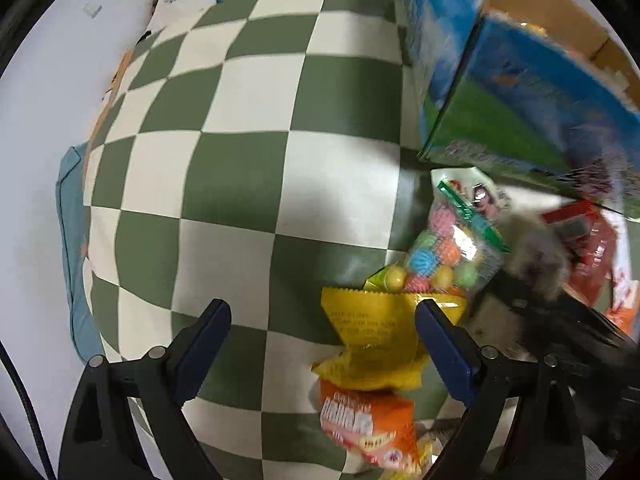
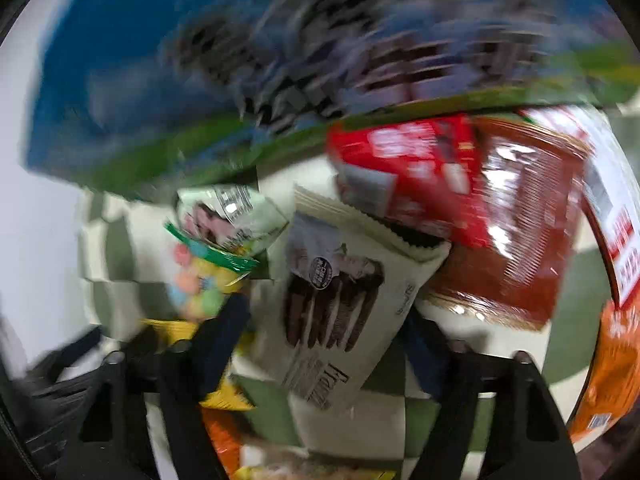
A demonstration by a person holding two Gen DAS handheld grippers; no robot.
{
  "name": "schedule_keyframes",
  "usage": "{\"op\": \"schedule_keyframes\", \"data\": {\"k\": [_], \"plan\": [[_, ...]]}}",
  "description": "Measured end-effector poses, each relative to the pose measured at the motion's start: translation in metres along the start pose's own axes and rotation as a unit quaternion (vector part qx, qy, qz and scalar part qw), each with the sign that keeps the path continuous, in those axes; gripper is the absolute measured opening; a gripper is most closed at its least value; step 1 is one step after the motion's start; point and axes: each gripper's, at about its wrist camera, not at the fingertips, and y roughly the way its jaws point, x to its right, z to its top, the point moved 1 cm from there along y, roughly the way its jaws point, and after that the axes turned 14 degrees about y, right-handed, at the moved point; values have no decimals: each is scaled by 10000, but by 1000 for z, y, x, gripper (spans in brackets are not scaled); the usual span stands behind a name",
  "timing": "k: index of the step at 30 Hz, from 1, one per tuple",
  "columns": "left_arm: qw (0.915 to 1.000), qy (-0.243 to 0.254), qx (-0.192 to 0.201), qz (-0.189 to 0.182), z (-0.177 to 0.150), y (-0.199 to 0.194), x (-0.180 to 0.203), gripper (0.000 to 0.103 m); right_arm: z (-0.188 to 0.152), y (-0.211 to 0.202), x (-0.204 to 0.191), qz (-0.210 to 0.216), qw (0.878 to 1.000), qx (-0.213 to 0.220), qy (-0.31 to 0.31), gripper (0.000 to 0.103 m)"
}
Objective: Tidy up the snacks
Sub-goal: 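Grasp the Franzzi biscuit packet with the right gripper while the left grasps the yellow packet, then carry both packets into the box and release them beside the noodle pack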
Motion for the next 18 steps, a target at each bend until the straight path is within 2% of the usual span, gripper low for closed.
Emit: {"op": "schedule_keyframes", "data": {"k": [2, 5, 7, 10, 11, 13, 15, 18], "plan": [[9998, 217, 38, 29, -6, -10, 4, 94, -5, 4, -8, -144, 9992, 46, -372, 64], [9988, 481, -27, -120, -17, -11, 16, 94, -15, 0, -6, -291, 9956, 28, -895, 62], [9973, 684, -223, -141, -22, 0, 28, 94, -23, -2, 3, -401, 9927, -67, -1132, 62], [9966, 665, -440, -202, -23, 21, 36, 92, -33, -7, 16, -591, 9885, -164, -1380, 62], [9969, 563, -468, -294, -22, 26, 37, 72, -37, -8, 19, -627, 9879, -175, -1409, 62], [9966, 285, -576, -521, -22, 39, 34, 45, -44, -10, 27, -697, 9869, -203, -1442, 62], [9969, 113, -542, -554, -23, 42, 27, 45, -47, -13, 33, -730, 9867, -206, -1436, 62], [9987, 165, -405, -277, -24, 33, 10, 44, -49, -16, 41, -744, 9872, -222, -1394, 62]]}}
